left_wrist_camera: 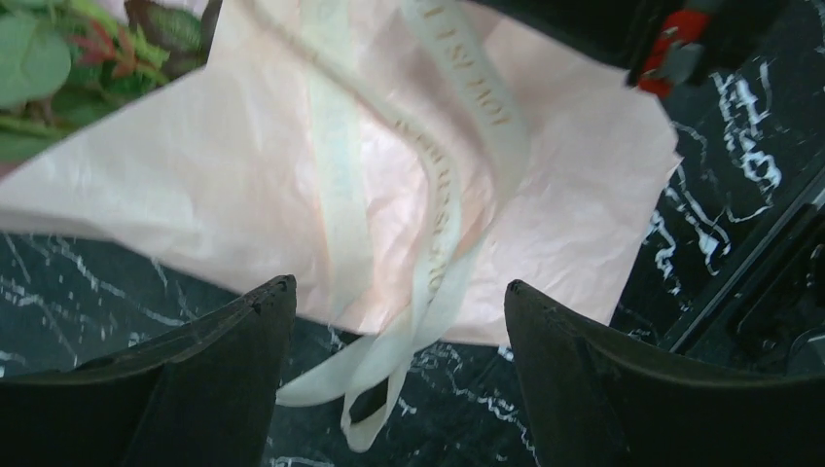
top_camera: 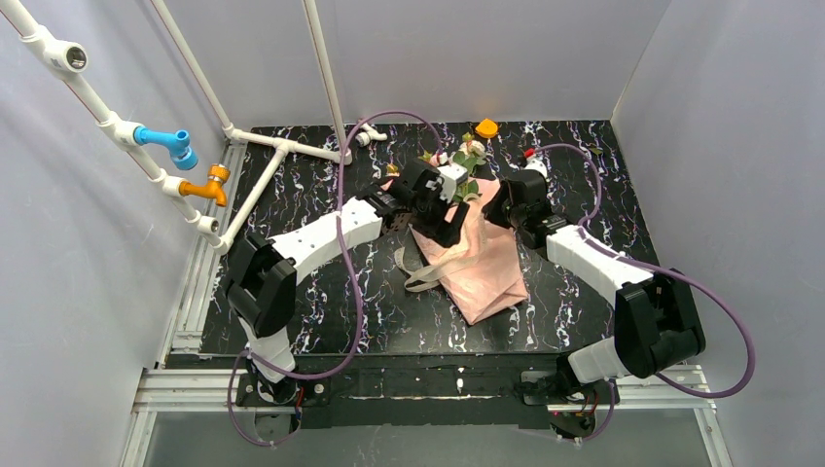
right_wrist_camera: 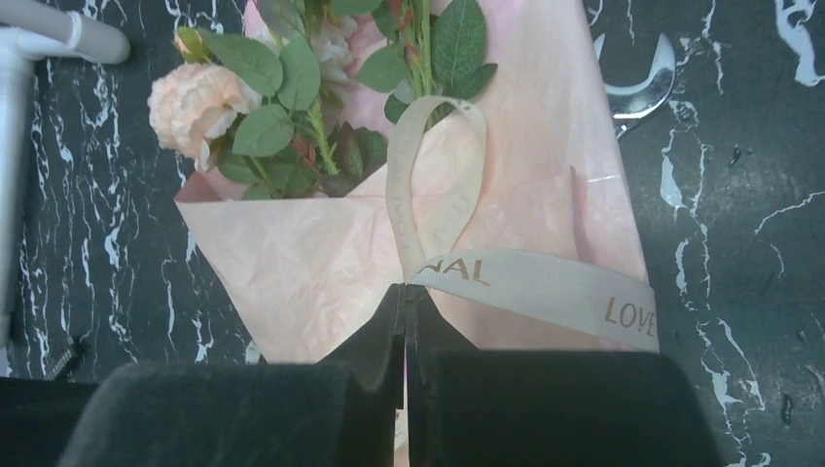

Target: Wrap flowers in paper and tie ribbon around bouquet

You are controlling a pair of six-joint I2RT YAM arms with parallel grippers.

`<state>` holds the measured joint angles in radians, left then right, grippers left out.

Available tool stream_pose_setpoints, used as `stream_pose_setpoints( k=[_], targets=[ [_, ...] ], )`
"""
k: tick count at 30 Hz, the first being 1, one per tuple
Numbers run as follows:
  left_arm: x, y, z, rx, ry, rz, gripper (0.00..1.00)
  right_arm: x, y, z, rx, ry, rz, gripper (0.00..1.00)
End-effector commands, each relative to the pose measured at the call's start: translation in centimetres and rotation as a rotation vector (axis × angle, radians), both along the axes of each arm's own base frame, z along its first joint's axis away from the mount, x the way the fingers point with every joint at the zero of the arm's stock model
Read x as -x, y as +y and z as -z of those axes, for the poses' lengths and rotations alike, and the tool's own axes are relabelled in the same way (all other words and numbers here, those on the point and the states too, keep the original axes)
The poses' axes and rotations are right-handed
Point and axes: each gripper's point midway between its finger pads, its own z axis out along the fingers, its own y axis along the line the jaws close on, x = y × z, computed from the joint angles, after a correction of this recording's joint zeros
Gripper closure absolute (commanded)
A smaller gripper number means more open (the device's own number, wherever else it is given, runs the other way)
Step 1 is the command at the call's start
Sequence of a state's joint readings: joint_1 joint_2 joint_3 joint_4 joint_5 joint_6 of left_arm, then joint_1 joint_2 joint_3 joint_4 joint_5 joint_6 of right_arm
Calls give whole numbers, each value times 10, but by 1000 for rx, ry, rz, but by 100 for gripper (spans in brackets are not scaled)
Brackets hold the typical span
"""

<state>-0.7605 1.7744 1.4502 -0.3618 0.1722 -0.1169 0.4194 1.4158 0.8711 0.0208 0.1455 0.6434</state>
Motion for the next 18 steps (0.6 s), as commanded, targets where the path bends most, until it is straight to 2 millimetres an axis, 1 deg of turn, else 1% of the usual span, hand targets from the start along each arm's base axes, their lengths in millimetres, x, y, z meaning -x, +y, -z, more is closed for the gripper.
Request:
stream_pose_setpoints(
  k=[1, 3, 5, 8, 11, 14, 18],
  targets=[
    [-18, -44, -37, 158, -115, 28, 25, -14, -8, -18, -11, 11, 110, 99],
    [-23, -59, -30, 168, -102, -15, 27, -12, -11, -16, -12, 39, 143, 99],
    [-24, -73, -27, 197, -109, -46, 25, -11, -15, -16, -12, 61, 178, 99],
    [-21, -88, -24, 222, -153, -41, 23, -9, -24, -15, 11, 89, 231, 99],
    [-16, -96, -14, 209, -151, -11, 23, -8, -28, -12, 34, 116, 250, 99],
    [-10, -103, -4, 206, -126, 24, 26, -7, -28, -7, 38, 146, 250, 99],
    [-7, -103, 5, 194, -115, 42, 32, -5, -29, -5, 45, 163, 249, 99]
  ],
)
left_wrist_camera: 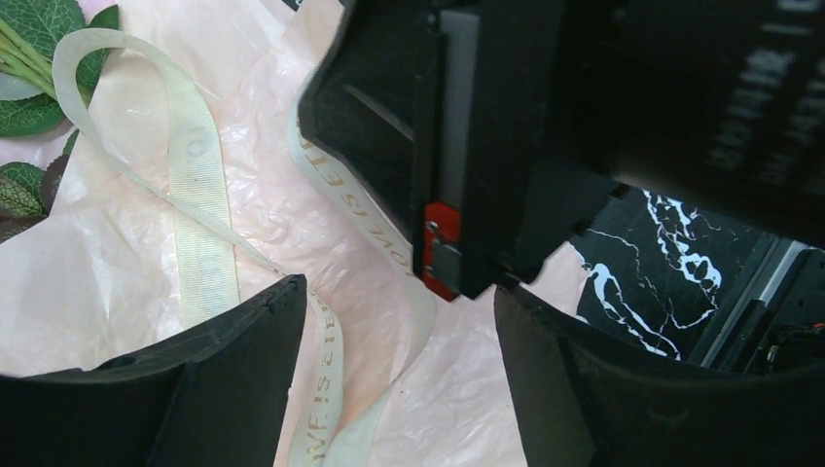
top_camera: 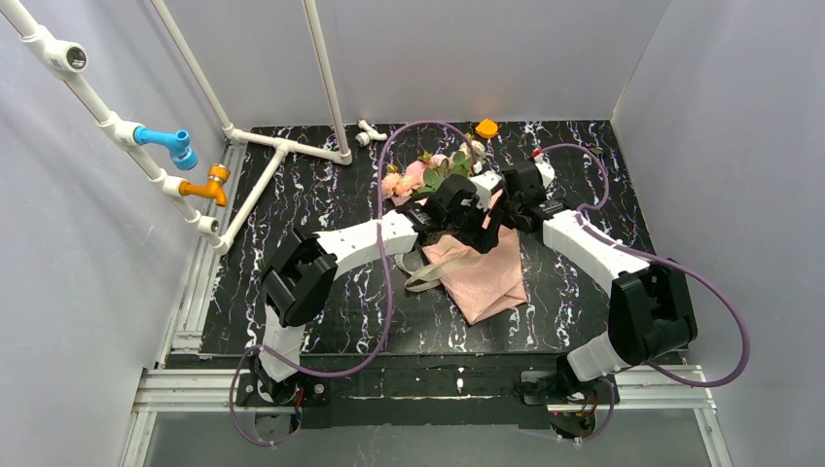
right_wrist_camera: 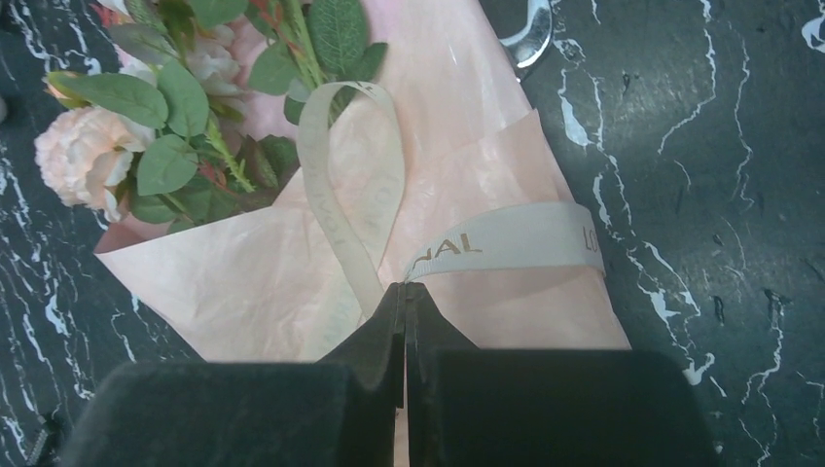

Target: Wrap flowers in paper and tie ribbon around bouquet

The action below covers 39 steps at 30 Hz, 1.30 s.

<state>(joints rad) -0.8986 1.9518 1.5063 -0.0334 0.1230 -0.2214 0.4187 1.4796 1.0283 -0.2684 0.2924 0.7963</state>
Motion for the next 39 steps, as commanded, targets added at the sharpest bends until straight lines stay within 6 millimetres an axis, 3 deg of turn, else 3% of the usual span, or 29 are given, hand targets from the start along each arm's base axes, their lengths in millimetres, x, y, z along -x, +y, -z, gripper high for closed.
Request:
stream_pose_setpoints(
  k=[1, 9, 12, 15, 18, 21, 26, 32, 35, 39],
  targets=[
    [-3, -2, -1, 14, -15, 11, 33, -5, -5, -12, 1, -4, 40, 99],
    [1, -21, 6, 6, -65, 37, 38, -5, -6, -16, -2, 15, 38, 99],
    [-5, -22, 12, -26, -91, 11, 39, -4, -6, -14, 0, 39, 34, 99],
    [-14, -17, 19, -67, -119, -49, 47, -3, -7, -13, -6, 44, 31, 99],
    [-20, -12, 24, -106, -148, -97, 63, -3, -7, -14, -11, 46, 29, 99],
    [-22, -9, 26, -121, -155, -110, 97, -1, -8, -14, -11, 45, 25, 99],
    [-17, -2, 17, -144, -150, -94, 100, 0, -2, -21, -19, 1, -52, 98],
    [-21, 14, 8, -200, -163, -113, 100, 8, 0, -34, -31, -49, -155, 44],
    [-26, 23, 10, -218, -149, -133, 100, 10, -8, -42, -13, -70, -140, 36],
    [-32, 34, 7, -215, -135, -166, 100, 16, -18, -53, 5, -94, -119, 40]
  ],
)
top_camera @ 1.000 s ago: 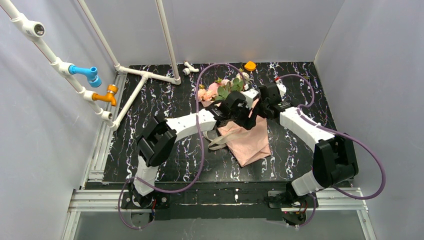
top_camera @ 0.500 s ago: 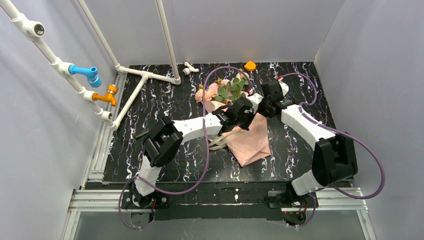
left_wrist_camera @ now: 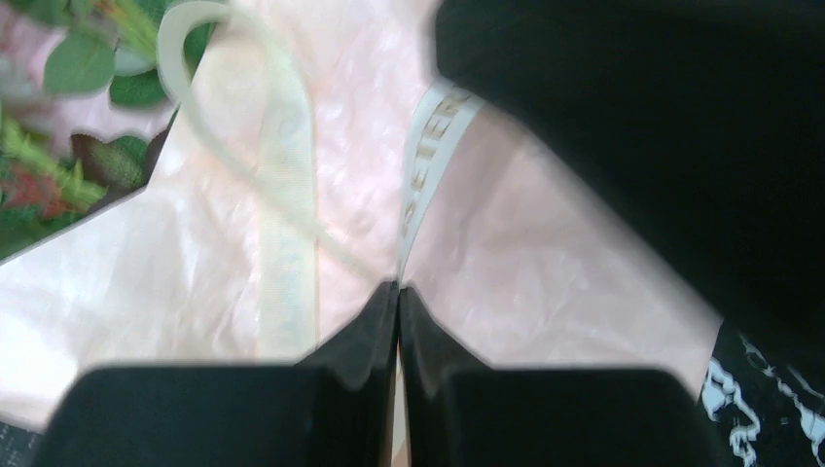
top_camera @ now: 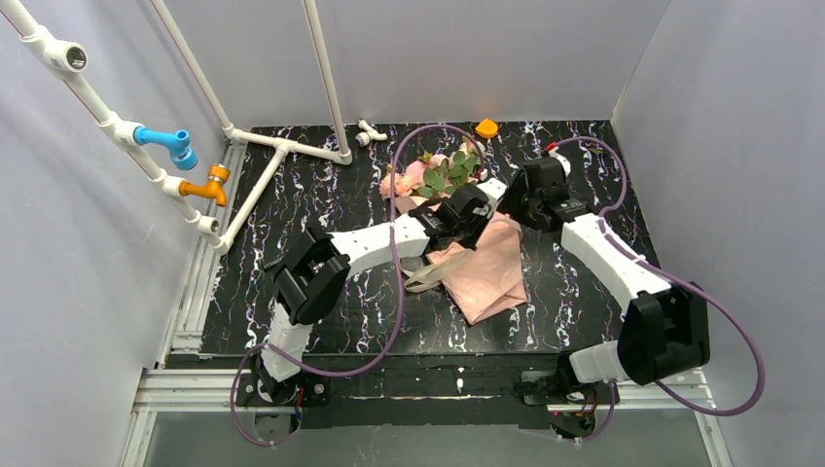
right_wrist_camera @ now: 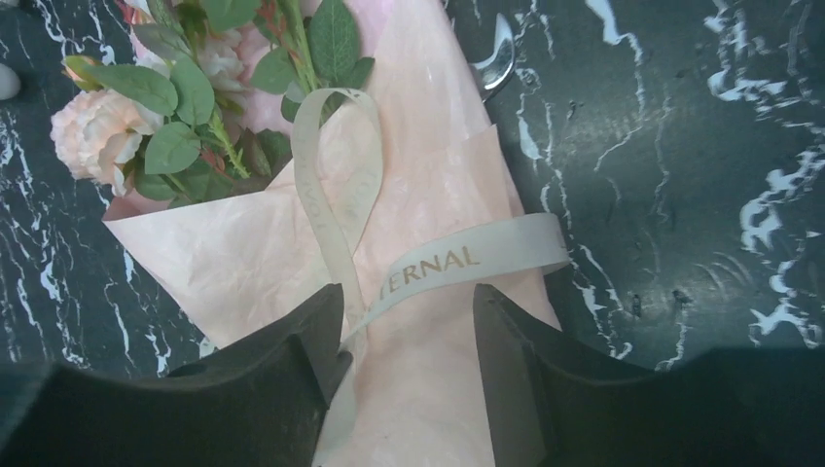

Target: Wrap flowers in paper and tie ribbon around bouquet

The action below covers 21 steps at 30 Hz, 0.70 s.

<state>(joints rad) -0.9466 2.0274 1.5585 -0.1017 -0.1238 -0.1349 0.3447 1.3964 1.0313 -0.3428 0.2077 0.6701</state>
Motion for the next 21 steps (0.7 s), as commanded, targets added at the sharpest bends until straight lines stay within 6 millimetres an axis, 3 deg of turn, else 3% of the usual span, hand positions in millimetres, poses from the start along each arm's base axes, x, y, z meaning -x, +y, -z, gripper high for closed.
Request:
stream_pose_setpoints(
  k=[1, 4, 8, 11, 14, 21],
  targets=[
    [-17, 24, -26, -3, -21, -74, 100, 7, 6, -36, -39, -96, -52, 43],
    [-24, 31, -30, -11, -16, -91, 100, 19, 15, -31, -94, -86, -92, 51],
    [-31, 40, -30, -22, -15, -107, 100, 34, 28, -14, -172, -61, -146, 52],
    [-37, 47, -31, -22, -8, -127, 100, 41, 49, -10, -282, -82, -230, 53],
    [-39, 49, -30, -15, -1, -128, 100, 44, 69, -4, -368, -92, -297, 50],
    [-42, 50, -25, -9, 26, -127, 100, 37, 95, 15, -400, -59, -351, 40]
  ],
)
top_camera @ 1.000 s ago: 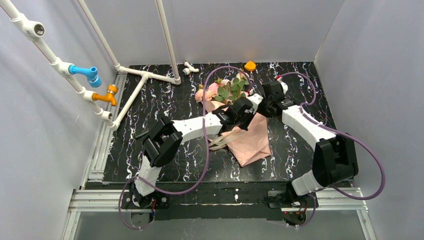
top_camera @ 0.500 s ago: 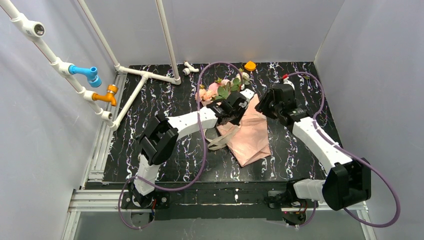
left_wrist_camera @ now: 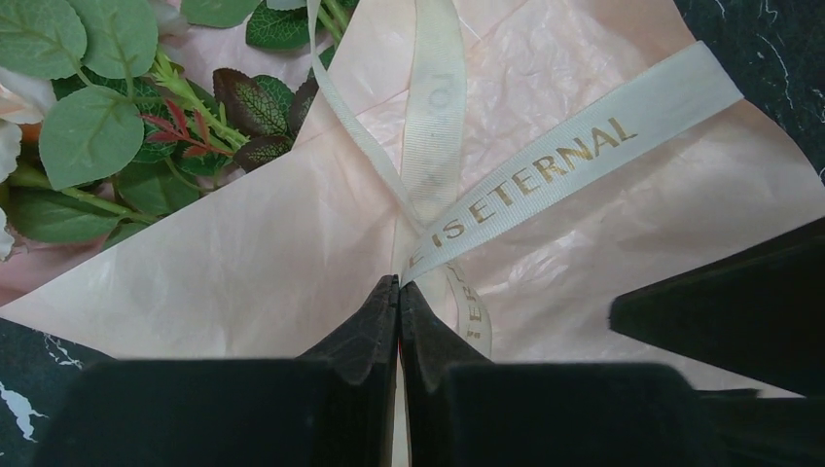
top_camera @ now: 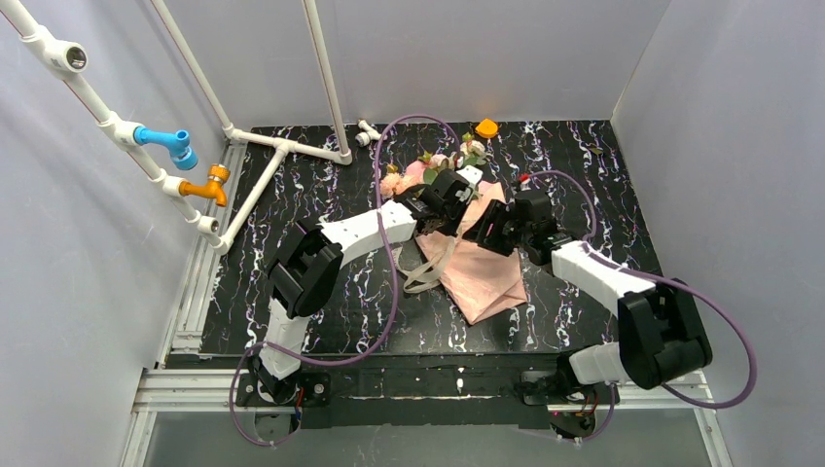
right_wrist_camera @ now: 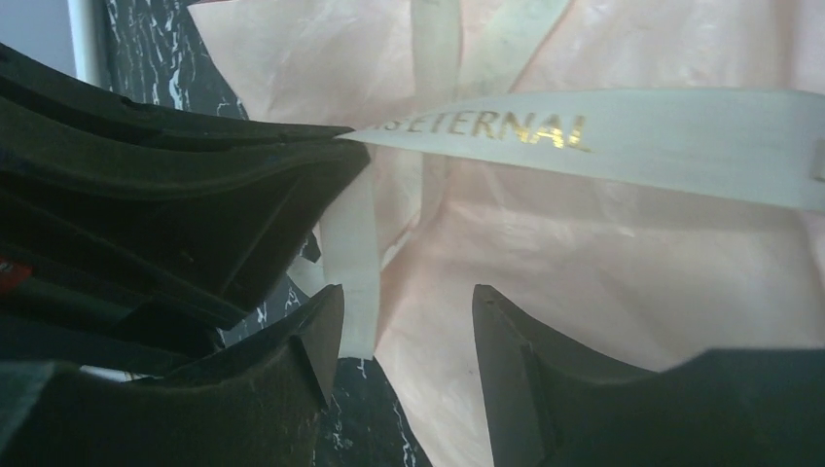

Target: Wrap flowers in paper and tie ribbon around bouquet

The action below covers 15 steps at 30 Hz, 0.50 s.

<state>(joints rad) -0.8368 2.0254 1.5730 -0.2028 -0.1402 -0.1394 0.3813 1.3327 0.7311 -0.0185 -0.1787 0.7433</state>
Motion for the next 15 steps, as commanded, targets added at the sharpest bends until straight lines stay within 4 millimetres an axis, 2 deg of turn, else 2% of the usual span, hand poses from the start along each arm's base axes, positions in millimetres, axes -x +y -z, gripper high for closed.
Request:
stream_pose_setpoints(
  k=[1, 8, 15],
  targets=[
    [-6, -3, -34, 68, -17, -2, 100, -18, 29, -18, -89, -85, -58, 39],
    [-5, -3, -32, 99, 18, 3, 100, -34, 34, 3, 18, -60, -20, 43],
    [-6, -1, -31, 106, 24, 2, 100, -47, 30, 21, 156, -47, 38, 46]
  ],
)
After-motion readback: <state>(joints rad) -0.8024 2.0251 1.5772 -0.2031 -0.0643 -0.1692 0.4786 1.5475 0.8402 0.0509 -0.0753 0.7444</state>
